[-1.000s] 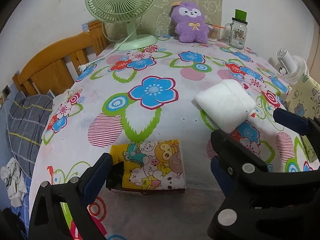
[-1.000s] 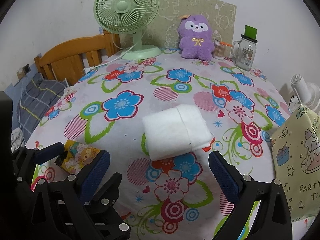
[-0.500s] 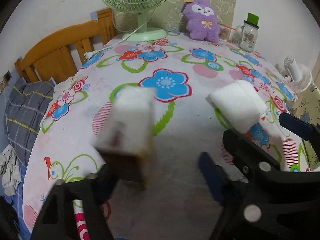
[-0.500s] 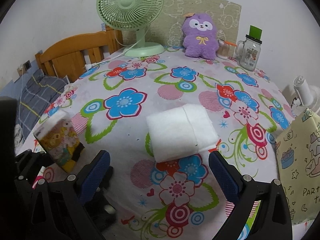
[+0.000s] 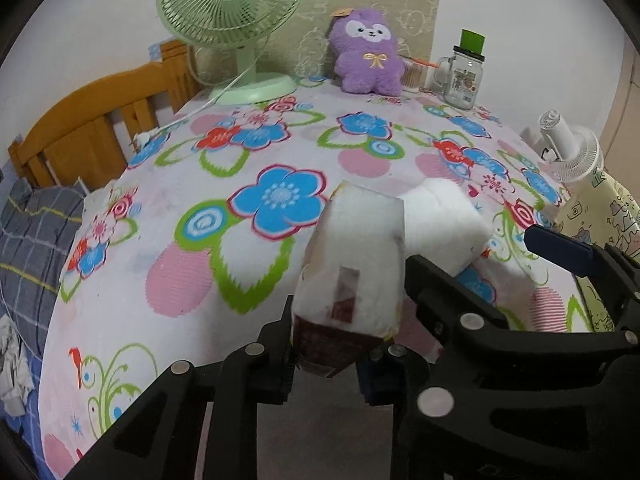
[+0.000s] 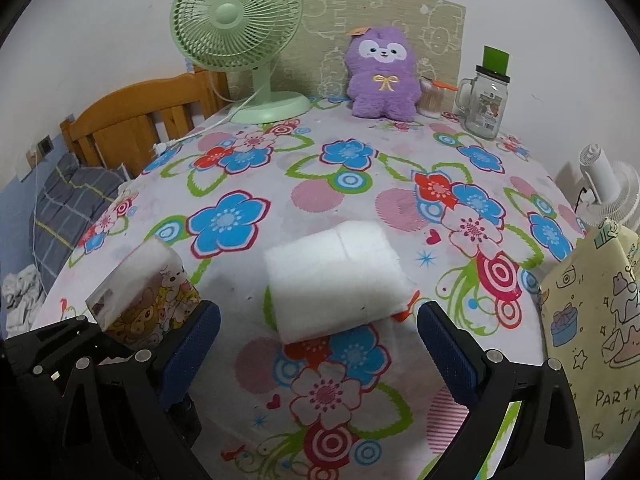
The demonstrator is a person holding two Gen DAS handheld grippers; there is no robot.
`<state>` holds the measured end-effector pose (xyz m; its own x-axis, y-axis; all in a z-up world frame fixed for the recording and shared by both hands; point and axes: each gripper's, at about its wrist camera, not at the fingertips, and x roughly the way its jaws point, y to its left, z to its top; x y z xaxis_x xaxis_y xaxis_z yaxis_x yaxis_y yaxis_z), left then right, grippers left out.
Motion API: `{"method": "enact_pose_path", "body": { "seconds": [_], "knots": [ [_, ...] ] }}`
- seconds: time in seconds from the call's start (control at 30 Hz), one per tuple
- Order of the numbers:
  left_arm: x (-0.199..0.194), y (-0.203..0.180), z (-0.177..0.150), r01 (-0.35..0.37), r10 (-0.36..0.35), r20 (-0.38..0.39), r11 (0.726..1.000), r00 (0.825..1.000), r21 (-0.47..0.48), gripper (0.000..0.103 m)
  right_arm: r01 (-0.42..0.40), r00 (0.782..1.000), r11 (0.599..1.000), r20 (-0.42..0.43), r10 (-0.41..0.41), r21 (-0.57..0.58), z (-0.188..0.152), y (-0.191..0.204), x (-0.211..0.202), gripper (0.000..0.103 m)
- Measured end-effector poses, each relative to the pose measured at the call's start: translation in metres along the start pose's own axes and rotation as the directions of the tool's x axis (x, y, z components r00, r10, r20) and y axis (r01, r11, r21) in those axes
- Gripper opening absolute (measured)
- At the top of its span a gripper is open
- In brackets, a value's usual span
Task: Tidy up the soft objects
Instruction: 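Grasp the cartoon tissue pack with the left gripper while the right gripper approaches the white cloth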
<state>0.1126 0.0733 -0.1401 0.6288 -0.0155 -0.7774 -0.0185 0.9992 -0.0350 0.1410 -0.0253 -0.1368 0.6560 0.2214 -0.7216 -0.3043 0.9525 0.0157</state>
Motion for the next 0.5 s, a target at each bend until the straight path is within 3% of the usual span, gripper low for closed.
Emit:
{"method": "enact_pose_path", "body": {
  "seconds": [0.5],
  "knots": [
    [0.023,-0.009,0.020,-0.011,0.011,-0.016,1.000,1.000,-0.001,0.024,-0.007,0.999,0.999,-0.042,0.008,0.033,0.017,-0.019,0.029,0.100]
  ]
}}
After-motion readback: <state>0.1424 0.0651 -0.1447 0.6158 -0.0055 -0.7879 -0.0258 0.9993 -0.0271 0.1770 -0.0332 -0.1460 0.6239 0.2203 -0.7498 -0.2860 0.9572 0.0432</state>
